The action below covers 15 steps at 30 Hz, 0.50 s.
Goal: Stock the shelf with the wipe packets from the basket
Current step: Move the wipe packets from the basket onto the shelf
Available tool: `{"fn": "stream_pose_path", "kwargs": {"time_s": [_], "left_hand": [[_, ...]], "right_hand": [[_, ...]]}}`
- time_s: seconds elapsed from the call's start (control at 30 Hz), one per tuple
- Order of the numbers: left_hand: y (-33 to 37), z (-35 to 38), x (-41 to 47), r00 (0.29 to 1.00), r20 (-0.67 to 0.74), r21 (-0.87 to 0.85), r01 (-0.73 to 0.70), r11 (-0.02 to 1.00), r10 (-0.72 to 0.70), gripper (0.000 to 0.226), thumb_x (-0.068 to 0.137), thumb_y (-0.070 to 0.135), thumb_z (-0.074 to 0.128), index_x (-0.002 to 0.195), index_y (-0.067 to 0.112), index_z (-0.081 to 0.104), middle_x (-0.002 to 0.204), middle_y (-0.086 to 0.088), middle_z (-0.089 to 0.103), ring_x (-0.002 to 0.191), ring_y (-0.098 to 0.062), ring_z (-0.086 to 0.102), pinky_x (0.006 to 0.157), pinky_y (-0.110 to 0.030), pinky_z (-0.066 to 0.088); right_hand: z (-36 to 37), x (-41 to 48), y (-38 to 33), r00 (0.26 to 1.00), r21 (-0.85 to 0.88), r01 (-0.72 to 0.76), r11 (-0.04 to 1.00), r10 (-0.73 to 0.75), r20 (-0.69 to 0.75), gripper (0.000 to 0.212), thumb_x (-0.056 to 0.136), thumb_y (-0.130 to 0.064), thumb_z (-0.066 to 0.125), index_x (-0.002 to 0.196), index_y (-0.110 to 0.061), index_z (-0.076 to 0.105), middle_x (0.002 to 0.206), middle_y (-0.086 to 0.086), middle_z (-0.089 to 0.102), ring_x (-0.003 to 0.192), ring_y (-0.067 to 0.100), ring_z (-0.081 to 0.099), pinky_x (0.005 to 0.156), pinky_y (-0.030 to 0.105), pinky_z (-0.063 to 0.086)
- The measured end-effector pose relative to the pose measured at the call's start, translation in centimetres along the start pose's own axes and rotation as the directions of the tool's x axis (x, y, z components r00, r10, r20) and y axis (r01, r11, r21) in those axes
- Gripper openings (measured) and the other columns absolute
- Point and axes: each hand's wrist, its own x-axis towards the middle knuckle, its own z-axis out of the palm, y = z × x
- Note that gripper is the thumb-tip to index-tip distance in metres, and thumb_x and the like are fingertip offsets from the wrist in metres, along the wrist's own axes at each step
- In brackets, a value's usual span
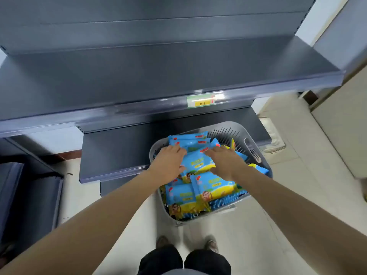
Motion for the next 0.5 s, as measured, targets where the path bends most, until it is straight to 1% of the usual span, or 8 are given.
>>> {"fn": "stream_pose_path", "kwargs": {"time_s": [0.03,0.1,0.17,0.23,0.27,0.33,0.43,0.5], "left_hand": [[0.1,0.3,0.2,1.0,0.027,0.015,0.005,1.0,-0.005,0.04,0.088,0.033,0.055,0.123,0.015,0.045,0.121,-0.005,0.049,0.109,-0.023,0.046,0.095,-0.033,0.032],[0.1,1.1,0.5,1.0,0.016,0.011,0.002,1.0,-0.002,0.042,0.088,0.034,0.055,0.123,0.014,0.045,0.121,-0.006,0.049,0.11,-0.024,0.046,0.095,-0.033,0.031],[0.5,1.6,0.8,1.0,0.005,-0.008,0.022,1.0,-0.022,0.045,0.087,0.034,0.056,0.125,0.012,0.044,0.121,-0.007,0.05,0.112,-0.025,0.046,0.096,-0.033,0.031],[0.9,2.0,1.2,0.998,-0.001,-0.036,0.07,0.997,-0.07,0.05,0.086,0.036,0.058,0.127,0.012,0.043,0.122,-0.008,0.05,0.112,-0.025,0.046,0.096,-0.034,0.033],[1.1,2.0,1.4,0.996,-0.017,-0.037,0.092,0.995,-0.093,0.051,0.085,0.037,0.059,0.127,0.012,0.044,0.122,-0.008,0.05,0.112,-0.025,0.047,0.095,-0.035,0.034],[1.6,1.9,1.7,0.99,0.001,-0.054,0.138,0.989,-0.138,0.052,0.084,0.037,0.062,0.125,0.01,0.046,0.12,-0.009,0.05,0.11,-0.025,0.047,0.093,-0.035,0.037],[2.5,1.4,1.9,0.987,0.063,-0.104,0.156,0.982,-0.15,0.044,0.081,0.033,0.066,0.114,0.006,0.054,0.111,-0.01,0.05,0.102,-0.027,0.05,0.086,-0.035,0.04],[2.8,0.6,1.9,0.984,0.093,-0.113,0.161,0.981,-0.151,0.034,0.079,0.029,0.068,0.101,0.005,0.058,0.103,-0.009,0.052,0.094,-0.027,0.053,0.079,-0.037,0.044]], "right_hand": [[0.2,-0.2,0.0,1.0,0.005,-0.023,1.0,0.023,0.009,0.057,0.09,-0.029,0.055,0.141,-0.02,0.032,0.14,0.008,0.04,0.129,0.03,0.035,0.103,0.043,0.032],[1.3,-0.7,0.6,0.999,0.033,-0.041,0.999,0.041,-0.003,0.049,0.089,-0.029,0.056,0.134,-0.017,0.039,0.135,0.007,0.043,0.124,0.029,0.038,0.098,0.042,0.036],[2.2,-1.4,1.1,0.997,0.066,-0.069,0.995,0.068,0.028,0.046,0.087,-0.032,0.059,0.128,-0.018,0.042,0.127,0.006,0.046,0.119,0.027,0.04,0.094,0.041,0.036],[3.1,-1.9,1.4,0.995,0.08,-0.082,0.993,0.078,0.054,0.048,0.085,-0.034,0.06,0.126,-0.02,0.041,0.125,0.006,0.044,0.117,0.027,0.04,0.094,0.041,0.035],[3.3,-2.0,1.6,0.995,0.066,-0.088,0.994,0.085,0.047,0.049,0.085,-0.034,0.061,0.127,-0.02,0.04,0.127,0.007,0.043,0.118,0.027,0.039,0.095,0.041,0.035],[3.7,-2.2,1.9,0.992,0.025,-0.109,0.994,0.107,0.062,0.052,0.084,-0.036,0.061,0.128,-0.017,0.04,0.13,0.009,0.041,0.12,0.029,0.037,0.097,0.042,0.036],[3.4,-2.2,2.7,0.984,0.022,-0.138,0.99,0.135,0.115,0.055,0.081,-0.04,0.064,0.127,-0.017,0.047,0.126,0.011,0.043,0.119,0.03,0.036,0.096,0.04,0.036],[2.5,-2.4,3.5,0.985,0.083,-0.11,0.991,0.097,0.145,0.042,0.078,-0.037,0.068,0.113,-0.017,0.055,0.114,0.009,0.049,0.111,0.028,0.041,0.089,0.038,0.037]]}}
